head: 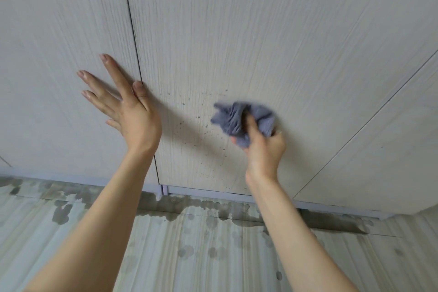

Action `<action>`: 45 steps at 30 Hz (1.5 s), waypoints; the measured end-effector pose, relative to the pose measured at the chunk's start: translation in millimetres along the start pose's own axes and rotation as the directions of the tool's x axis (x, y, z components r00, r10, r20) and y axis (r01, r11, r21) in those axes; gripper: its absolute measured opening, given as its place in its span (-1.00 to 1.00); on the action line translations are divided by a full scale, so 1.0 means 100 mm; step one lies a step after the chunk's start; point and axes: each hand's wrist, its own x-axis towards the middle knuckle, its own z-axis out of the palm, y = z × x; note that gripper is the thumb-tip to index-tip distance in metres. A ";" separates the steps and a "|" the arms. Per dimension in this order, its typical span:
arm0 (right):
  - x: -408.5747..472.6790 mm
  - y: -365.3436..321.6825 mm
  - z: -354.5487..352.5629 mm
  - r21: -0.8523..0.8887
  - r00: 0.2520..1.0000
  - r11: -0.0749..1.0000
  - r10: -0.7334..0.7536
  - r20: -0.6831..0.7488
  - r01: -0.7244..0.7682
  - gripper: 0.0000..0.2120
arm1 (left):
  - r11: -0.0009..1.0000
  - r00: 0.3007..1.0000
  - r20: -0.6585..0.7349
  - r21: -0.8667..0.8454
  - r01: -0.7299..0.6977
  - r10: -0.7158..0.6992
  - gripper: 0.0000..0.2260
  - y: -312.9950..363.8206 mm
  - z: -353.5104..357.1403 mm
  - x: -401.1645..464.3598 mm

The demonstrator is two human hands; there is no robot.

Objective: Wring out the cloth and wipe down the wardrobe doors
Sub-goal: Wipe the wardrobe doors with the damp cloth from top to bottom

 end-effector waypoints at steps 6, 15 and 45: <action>-0.11 0.68 -0.11 -0.277 0.939 0.898 0.342 -0.045 -0.341 -0.44 | 1.000 1.000 0.022 0.018 0.003 -0.003 -0.52 -0.01 -0.03 0.00; -0.12 -0.15 0.46 -0.004 0.990 0.996 0.087 0.110 -0.087 -0.68 | 1.000 0.998 0.061 0.025 -0.003 0.001 -0.52 -0.02 -0.08 0.04; 0.05 0.84 0.19 -0.187 0.000 -0.379 -0.442 0.897 0.906 -0.77 | 0.994 0.989 0.124 0.059 -0.089 0.082 -0.51 -0.08 -0.21 0.11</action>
